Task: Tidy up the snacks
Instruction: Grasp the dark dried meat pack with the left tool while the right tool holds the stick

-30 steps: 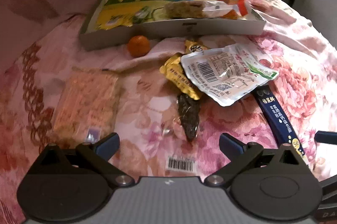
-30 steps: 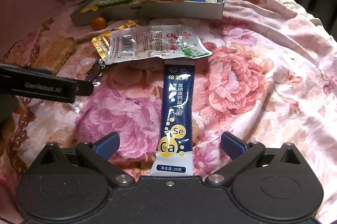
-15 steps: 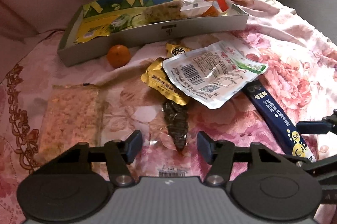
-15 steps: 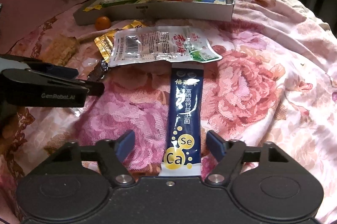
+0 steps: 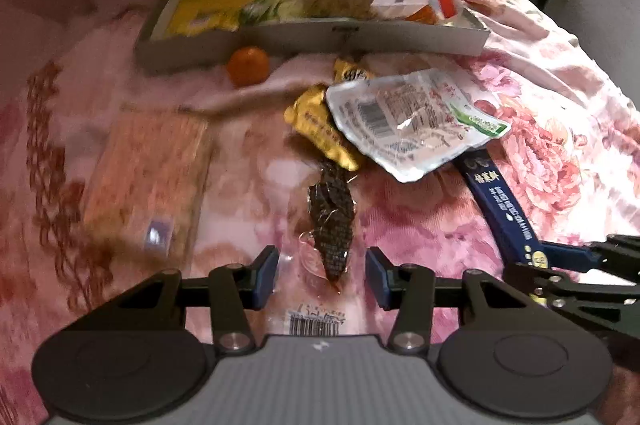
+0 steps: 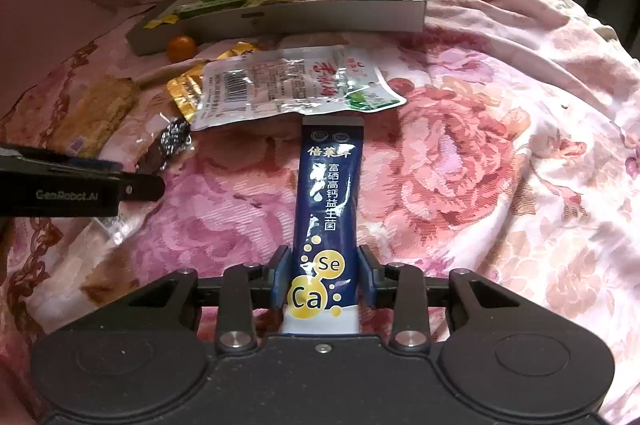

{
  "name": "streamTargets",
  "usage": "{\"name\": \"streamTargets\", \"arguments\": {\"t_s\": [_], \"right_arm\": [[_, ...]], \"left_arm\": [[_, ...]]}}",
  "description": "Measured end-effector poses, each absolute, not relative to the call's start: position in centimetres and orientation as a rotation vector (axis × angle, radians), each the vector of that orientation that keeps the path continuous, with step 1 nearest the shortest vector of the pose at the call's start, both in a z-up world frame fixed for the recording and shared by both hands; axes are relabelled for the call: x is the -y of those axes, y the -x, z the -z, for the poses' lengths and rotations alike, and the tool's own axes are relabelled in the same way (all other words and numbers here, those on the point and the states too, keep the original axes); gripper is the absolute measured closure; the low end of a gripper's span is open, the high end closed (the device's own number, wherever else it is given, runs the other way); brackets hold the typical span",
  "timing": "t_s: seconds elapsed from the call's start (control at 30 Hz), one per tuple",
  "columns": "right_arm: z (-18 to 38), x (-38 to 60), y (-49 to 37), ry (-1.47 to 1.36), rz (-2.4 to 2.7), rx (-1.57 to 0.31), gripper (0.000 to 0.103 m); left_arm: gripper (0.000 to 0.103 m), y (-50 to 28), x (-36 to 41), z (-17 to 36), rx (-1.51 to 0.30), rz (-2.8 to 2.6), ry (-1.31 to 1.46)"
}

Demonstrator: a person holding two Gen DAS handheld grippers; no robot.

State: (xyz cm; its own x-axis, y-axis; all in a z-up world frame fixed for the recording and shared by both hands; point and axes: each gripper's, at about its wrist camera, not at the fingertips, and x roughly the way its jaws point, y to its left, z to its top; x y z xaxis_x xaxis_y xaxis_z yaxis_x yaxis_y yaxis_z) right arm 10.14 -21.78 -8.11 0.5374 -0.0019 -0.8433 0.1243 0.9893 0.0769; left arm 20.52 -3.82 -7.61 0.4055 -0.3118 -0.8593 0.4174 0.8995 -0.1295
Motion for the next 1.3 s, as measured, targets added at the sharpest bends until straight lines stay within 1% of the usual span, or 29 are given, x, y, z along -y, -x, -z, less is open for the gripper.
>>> {"name": "streamTargets", "arguments": {"t_s": [0.13, 0.3, 0.5, 0.6, 0.67, 0.83, 0.9, 0.97, 1.0, 1.07, 1.17, 1.2, 1.3], "right_arm": [[7.9, 21.2, -9.8, -0.129, 0.040, -1.001, 0.066], [7.9, 20.8, -9.7, -0.108, 0.022, -1.002, 0.066], [8.0, 21.0, -9.8, -0.122, 0.025, -1.010, 0.064], [8.0, 21.0, -9.8, -0.119, 0.024, -1.010, 0.063], [8.0, 21.0, -9.8, -0.117, 0.024, -1.009, 0.062], [8.0, 21.0, -9.8, -0.118, 0.024, -0.997, 0.059], [8.1, 21.0, -9.9, -0.125, 0.021, -0.994, 0.055], [8.2, 21.0, -10.0, -0.133, 0.014, -0.990, 0.049], [8.2, 21.0, -10.1, -0.134, 0.013, -0.989, 0.049], [8.3, 20.9, -10.2, -0.130, 0.012, -0.984, 0.048], [8.5, 20.7, -10.4, -0.112, 0.019, -0.975, 0.048], [8.6, 20.6, -10.5, -0.107, 0.021, -0.974, 0.049], [8.7, 20.3, -10.5, -0.080, 0.018, -0.974, 0.057]], "left_arm": [[0.051, -19.9, 3.3, 7.5, -1.098, 0.446, -0.090], [0.049, -19.4, 3.8, 7.4, -1.078, 0.434, -0.143], [0.039, -18.9, 5.6, 7.4, -0.990, 0.458, -0.305], [0.035, -19.1, 5.9, 7.6, -0.987, 0.473, -0.307], [0.031, -19.3, 5.9, 7.7, -0.989, 0.475, -0.294], [0.027, -19.7, 5.7, 7.8, -0.991, 0.495, -0.265], [0.028, -19.8, 5.8, 7.9, -0.999, 0.497, -0.264], [0.036, -19.8, 5.8, 8.0, -1.002, 0.503, -0.266], [0.038, -19.7, 5.8, 8.0, -0.999, 0.498, -0.273], [0.045, -19.7, 5.8, 8.0, -0.998, 0.485, -0.281], [0.052, -19.8, 5.4, 7.8, -0.998, 0.476, -0.256], [0.052, -19.8, 5.2, 7.8, -1.000, 0.475, -0.247], [0.053, -19.7, 5.0, 7.7, -1.003, 0.478, -0.229]]}}
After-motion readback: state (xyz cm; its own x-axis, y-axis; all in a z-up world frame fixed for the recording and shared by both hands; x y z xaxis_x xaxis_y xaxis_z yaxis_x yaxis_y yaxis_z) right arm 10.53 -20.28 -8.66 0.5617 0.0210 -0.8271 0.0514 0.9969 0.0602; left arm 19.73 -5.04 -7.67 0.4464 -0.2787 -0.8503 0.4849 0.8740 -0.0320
